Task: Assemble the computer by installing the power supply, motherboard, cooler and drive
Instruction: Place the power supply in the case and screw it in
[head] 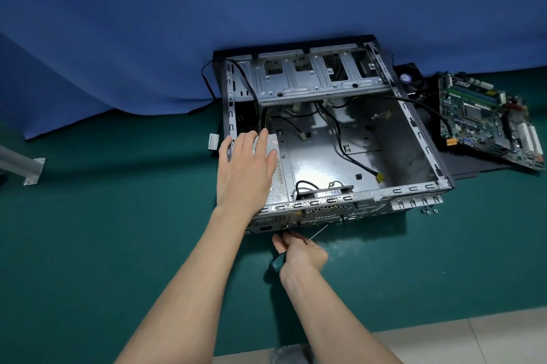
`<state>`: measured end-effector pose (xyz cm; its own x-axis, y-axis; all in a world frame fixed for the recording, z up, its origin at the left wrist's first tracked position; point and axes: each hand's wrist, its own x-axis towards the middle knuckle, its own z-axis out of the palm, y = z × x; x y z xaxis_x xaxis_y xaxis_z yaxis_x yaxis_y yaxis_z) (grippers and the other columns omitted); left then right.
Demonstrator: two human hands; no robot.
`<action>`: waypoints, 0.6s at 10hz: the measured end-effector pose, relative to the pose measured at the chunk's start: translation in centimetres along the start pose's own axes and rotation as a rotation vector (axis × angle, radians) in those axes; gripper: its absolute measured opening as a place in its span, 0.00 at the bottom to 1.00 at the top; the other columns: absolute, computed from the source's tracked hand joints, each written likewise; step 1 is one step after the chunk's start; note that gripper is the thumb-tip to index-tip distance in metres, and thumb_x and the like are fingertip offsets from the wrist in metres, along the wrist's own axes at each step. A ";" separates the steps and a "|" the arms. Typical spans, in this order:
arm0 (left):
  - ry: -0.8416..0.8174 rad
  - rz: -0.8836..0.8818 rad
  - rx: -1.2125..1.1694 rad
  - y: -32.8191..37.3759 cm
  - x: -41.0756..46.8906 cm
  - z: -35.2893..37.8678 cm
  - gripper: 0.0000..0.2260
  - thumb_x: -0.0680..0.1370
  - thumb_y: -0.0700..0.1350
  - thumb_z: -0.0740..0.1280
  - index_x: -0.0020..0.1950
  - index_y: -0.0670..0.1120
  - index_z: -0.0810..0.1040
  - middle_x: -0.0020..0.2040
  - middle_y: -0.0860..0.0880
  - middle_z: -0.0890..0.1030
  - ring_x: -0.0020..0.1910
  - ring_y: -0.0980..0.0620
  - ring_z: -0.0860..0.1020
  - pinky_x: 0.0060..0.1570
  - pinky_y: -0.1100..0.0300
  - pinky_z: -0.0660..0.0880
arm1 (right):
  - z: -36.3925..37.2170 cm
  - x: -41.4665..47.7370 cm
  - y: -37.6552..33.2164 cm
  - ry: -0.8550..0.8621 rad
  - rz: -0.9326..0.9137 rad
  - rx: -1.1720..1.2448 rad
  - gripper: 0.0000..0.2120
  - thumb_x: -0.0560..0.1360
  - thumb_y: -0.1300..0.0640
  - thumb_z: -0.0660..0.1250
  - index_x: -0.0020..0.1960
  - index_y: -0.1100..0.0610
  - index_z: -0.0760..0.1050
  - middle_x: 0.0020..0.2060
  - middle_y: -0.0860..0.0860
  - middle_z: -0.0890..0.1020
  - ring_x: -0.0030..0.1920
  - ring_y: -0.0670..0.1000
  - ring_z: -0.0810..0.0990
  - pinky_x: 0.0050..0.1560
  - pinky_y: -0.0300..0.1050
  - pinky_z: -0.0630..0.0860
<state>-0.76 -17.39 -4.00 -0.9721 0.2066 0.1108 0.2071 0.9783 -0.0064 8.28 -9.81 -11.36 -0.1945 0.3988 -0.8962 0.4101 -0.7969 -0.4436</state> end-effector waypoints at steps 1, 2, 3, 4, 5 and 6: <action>0.009 -0.005 -0.015 0.1 0.0 0.0 0.22 0.83 0.53 0.46 0.75 0.46 0.60 0.67 0.49 0.69 0.69 0.52 0.64 0.73 0.52 0.48 | 0.2 0.3 0.5 0.058 -0.049 -0.047 0.08 0.71 0.76 0.66 0.37 0.66 0.77 0.28 0.57 0.81 0.20 0.51 0.80 0.17 0.34 0.66; 0.015 -0.007 -0.017 0.0 0.0 0.1 0.22 0.83 0.53 0.46 0.75 0.46 0.60 0.67 0.49 0.69 0.68 0.52 0.64 0.73 0.52 0.48 | 0.4 0.5 0.8 0.092 -0.065 -0.082 0.05 0.71 0.72 0.69 0.38 0.65 0.78 0.30 0.60 0.83 0.20 0.50 0.79 0.18 0.34 0.66; 0.010 0.000 -0.011 0.0 0.0 0.1 0.22 0.83 0.53 0.46 0.75 0.46 0.60 0.67 0.49 0.69 0.68 0.52 0.64 0.73 0.52 0.47 | 0.4 0.6 0.8 0.098 -0.086 -0.132 0.08 0.71 0.68 0.71 0.35 0.63 0.76 0.20 0.56 0.79 0.16 0.48 0.75 0.17 0.33 0.66; 0.008 -0.001 -0.009 0.0 0.1 0.1 0.22 0.83 0.53 0.46 0.76 0.46 0.60 0.67 0.49 0.68 0.69 0.52 0.63 0.73 0.52 0.47 | -0.1 0.5 0.8 0.085 -0.099 -0.164 0.09 0.71 0.66 0.72 0.35 0.62 0.75 0.17 0.54 0.76 0.14 0.47 0.71 0.16 0.33 0.65; 0.005 -0.002 -0.010 0.0 0.0 0.1 0.22 0.83 0.53 0.46 0.75 0.46 0.60 0.67 0.49 0.68 0.69 0.52 0.63 0.73 0.52 0.47 | -0.9 0.5 0.6 0.058 -0.113 -0.167 0.10 0.71 0.68 0.72 0.34 0.62 0.73 0.16 0.53 0.75 0.15 0.47 0.73 0.15 0.33 0.64; 0.001 -0.002 -0.016 0.0 0.0 0.1 0.22 0.83 0.53 0.46 0.76 0.47 0.60 0.67 0.49 0.68 0.69 0.52 0.63 0.73 0.52 0.47 | -2.0 0.9 0.2 0.041 -0.117 -0.150 0.11 0.71 0.72 0.69 0.34 0.62 0.72 0.19 0.55 0.76 0.15 0.48 0.75 0.14 0.33 0.63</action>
<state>-0.80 -17.35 -4.05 -0.9724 0.2048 0.1117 0.2071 0.9783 0.0093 10.00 -8.67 -12.22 -0.2134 0.5051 -0.8362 0.5161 -0.6685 -0.5355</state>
